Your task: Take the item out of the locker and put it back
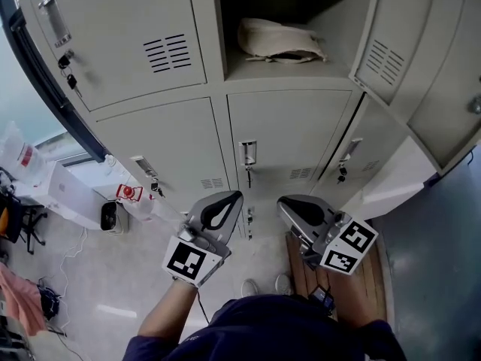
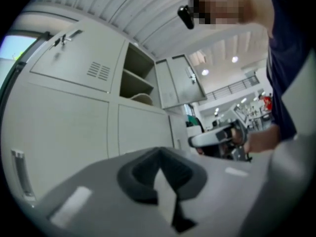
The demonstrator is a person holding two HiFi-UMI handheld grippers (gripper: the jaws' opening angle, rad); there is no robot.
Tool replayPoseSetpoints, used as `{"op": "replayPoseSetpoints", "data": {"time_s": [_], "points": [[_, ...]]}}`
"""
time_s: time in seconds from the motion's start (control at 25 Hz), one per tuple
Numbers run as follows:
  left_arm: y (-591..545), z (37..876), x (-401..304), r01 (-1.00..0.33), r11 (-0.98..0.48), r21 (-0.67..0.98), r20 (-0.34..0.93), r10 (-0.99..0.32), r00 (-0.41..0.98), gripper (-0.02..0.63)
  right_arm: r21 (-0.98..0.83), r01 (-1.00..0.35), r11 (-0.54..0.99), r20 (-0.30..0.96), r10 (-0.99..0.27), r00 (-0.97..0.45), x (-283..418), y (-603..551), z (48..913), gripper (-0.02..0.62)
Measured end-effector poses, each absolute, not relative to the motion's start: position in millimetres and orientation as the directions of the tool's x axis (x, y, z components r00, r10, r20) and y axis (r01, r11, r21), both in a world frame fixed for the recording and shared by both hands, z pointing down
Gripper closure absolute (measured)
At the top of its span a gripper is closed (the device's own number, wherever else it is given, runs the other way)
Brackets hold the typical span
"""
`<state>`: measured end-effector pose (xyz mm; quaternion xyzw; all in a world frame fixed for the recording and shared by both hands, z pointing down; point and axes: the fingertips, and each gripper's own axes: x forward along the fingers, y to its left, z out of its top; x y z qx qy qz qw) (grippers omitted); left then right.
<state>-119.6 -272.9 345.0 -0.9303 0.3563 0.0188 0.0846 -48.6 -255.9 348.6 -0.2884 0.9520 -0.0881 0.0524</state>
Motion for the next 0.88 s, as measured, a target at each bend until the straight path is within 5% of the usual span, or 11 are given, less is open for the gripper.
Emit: {"op": "replayPoseSetpoints", "data": {"time_s": [0.88], "points": [[-205,366,-26,-0.595,-0.798,-0.098,-0.062,-0.591,0.804,0.603,-0.174,-0.578,0.797,-0.042,-0.593,-0.804,36,-183,349,0.589]]}}
